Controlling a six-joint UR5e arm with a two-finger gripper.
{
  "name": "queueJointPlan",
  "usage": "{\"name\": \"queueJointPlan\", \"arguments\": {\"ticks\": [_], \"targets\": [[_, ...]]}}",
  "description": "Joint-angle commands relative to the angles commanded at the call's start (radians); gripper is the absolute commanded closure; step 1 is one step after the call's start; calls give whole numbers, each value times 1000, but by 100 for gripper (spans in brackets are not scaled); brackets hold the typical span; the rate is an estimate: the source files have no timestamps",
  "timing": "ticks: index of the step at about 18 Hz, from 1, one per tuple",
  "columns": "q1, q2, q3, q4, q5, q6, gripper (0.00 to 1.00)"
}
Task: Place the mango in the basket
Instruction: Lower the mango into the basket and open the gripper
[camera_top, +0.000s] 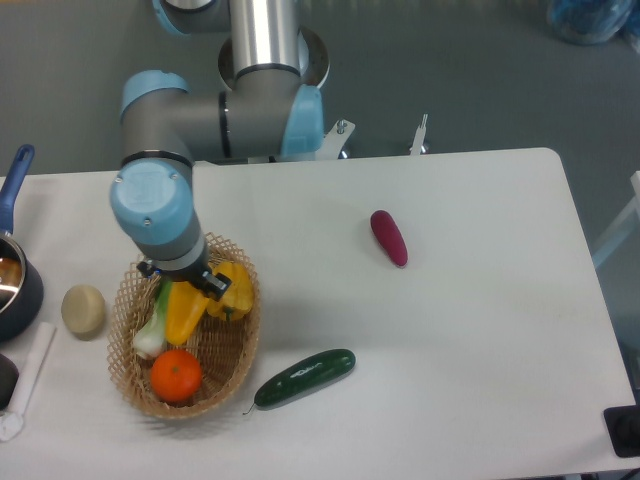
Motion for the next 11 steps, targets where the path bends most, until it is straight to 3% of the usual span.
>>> {"name": "queueJointPlan", "arguments": {"ticks": [7, 11], "targets": [[-11, -18, -25, 3, -2, -2, 58], [-11, -26, -23, 8, -2, -2, 45]]}}
